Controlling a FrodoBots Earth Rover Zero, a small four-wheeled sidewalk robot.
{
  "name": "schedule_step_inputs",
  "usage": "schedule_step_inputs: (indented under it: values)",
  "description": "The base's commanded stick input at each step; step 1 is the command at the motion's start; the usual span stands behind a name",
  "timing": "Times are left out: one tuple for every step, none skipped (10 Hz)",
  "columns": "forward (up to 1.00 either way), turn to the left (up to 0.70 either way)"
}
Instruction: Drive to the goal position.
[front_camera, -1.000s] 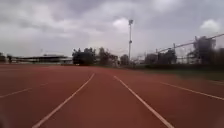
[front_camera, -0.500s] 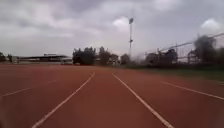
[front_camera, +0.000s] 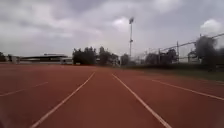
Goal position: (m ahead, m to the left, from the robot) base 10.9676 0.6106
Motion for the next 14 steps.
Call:
schedule_step_inputs:
  values:
    - [0.45, 0.0]
    - [0.45, 0.0]
    - [0.45, 0.0]
    - [0.45, 0.0]
    - [0.45, 0.0]
    - [0.45, 0.0]
    - [0.45, 0.0]
    - [0.45, 0.0]
    - [0.45, 0.0]
    - [0.45, 0.0]
    - [0.45, 0.0]
    - [0.45, 0.0]
    - [0.45, 0.0]
    - [0.45, 0.0]
